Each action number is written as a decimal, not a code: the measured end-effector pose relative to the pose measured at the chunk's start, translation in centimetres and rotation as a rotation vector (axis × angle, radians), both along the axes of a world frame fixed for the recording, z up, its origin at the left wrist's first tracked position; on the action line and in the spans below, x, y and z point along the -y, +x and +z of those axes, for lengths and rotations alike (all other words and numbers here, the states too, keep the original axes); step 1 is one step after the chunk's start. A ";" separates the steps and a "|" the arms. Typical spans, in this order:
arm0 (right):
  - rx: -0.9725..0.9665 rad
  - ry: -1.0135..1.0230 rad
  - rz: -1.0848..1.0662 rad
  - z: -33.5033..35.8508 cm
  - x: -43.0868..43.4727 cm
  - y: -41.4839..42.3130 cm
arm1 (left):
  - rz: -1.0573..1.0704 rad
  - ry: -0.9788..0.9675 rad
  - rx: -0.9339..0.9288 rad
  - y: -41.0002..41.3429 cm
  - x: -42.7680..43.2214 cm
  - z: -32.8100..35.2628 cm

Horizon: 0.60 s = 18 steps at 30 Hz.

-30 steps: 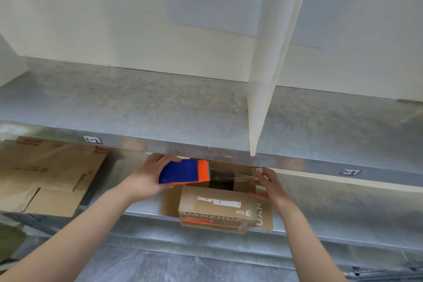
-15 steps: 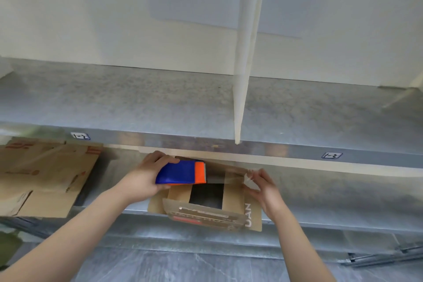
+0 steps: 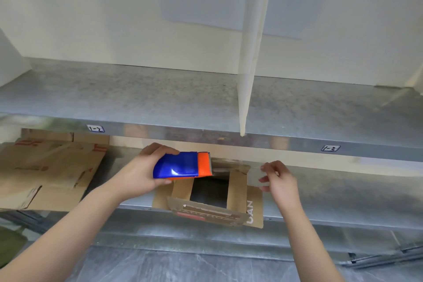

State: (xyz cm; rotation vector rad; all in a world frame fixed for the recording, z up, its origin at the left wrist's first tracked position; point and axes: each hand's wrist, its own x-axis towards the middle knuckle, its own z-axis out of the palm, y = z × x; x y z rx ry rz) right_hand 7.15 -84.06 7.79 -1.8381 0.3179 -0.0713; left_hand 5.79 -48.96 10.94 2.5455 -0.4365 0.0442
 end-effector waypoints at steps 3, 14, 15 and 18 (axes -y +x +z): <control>-0.001 0.033 -0.054 0.3 -0.7 -2.7 | -0.032 0.009 0.005 -0.8 -0.3 -0.1; -0.024 0.338 -0.112 -3.1 -5.5 -10.2 | -0.035 0.001 0.005 -3.7 -2.9 0.0; -0.014 0.345 -0.104 -3.2 -5.7 -10.0 | -0.029 0.000 0.004 -3.8 -2.9 0.0; -0.002 0.371 -0.078 -3.5 -5.9 -8.8 | -0.015 0.003 -0.008 -3.5 -2.9 -0.4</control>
